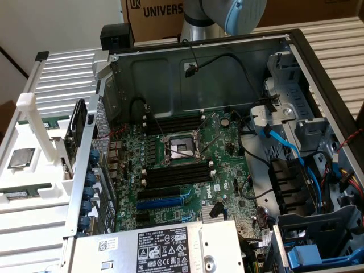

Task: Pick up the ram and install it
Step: 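Pick up the ram and move it above insertion slot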

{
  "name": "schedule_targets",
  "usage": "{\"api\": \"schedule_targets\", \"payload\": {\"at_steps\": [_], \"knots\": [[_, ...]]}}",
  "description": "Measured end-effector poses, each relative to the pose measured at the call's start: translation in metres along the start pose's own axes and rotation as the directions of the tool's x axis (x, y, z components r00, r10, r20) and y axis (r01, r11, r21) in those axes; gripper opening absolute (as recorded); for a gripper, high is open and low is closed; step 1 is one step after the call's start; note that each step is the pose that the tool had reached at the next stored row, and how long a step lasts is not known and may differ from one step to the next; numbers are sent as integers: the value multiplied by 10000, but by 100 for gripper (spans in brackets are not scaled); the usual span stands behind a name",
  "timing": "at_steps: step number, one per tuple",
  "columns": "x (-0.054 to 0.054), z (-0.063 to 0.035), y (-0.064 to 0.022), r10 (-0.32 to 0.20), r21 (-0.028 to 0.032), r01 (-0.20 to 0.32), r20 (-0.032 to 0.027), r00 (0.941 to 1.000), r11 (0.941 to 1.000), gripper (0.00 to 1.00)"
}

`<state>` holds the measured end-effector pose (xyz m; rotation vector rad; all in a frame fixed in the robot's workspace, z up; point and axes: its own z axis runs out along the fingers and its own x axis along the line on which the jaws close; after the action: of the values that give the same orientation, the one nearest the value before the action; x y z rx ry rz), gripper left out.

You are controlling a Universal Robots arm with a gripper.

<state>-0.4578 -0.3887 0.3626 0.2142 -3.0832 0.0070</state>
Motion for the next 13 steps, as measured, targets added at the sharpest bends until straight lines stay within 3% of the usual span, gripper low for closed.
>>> {"api": "schedule_targets", "payload": {"at_steps": [6,9,13], "knots": [[-3,47,0,-1080,55,1080,-2,9941,9941,10],[-4,71,0,-1624,83,1624,-6,9867,9867,10],[-5,105,0,-2345,121,2345,-13,9721,9720,10]]}}
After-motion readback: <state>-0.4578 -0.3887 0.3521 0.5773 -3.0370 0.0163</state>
